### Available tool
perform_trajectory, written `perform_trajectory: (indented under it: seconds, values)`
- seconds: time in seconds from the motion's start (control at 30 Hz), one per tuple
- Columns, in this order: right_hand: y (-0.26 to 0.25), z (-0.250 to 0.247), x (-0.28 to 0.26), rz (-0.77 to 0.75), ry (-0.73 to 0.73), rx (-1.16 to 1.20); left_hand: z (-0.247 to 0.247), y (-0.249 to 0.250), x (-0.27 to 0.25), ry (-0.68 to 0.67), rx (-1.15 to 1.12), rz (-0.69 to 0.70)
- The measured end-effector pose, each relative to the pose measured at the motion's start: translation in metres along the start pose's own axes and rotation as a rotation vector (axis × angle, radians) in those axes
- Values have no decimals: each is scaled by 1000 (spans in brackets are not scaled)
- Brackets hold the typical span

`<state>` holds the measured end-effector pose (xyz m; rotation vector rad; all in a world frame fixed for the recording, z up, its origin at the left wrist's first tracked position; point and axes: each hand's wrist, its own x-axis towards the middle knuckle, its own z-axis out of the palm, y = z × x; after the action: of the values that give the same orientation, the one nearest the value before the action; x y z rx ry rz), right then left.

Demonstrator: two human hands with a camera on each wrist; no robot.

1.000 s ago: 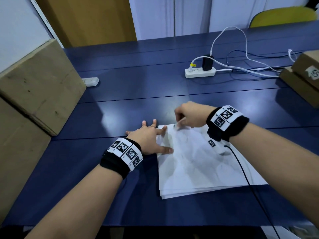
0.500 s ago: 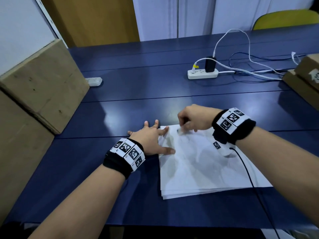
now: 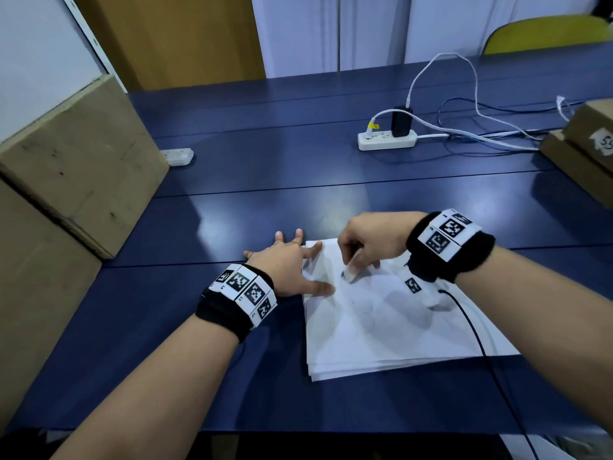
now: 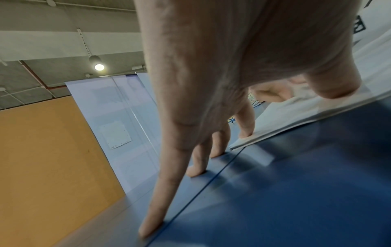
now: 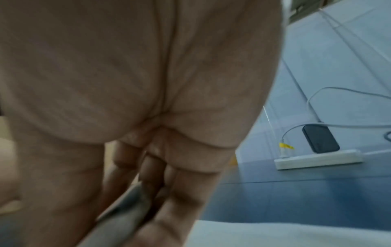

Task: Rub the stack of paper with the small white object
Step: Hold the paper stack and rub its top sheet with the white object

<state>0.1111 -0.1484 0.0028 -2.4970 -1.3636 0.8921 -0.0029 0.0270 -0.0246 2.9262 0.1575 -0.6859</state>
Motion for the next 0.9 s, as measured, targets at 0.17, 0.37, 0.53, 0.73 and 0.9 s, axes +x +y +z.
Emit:
perform_trajectory:
  seconds: [0.17, 0.37, 0.53, 0.73, 0.9]
  values:
    - [8, -10, 9, 75, 283, -15, 2, 0, 1, 17, 7, 3]
    - [3, -1, -1, 12, -37, 47, 1, -1, 2, 9, 7, 5]
    - [11, -8, 11, 86, 290, -5, 3, -1, 0, 14, 0, 1]
    - [1, 1, -3, -3, -76, 16, 1, 0, 0, 8, 3, 2]
    - [12, -12, 13, 74, 238, -12, 1, 0, -1, 14, 9, -3]
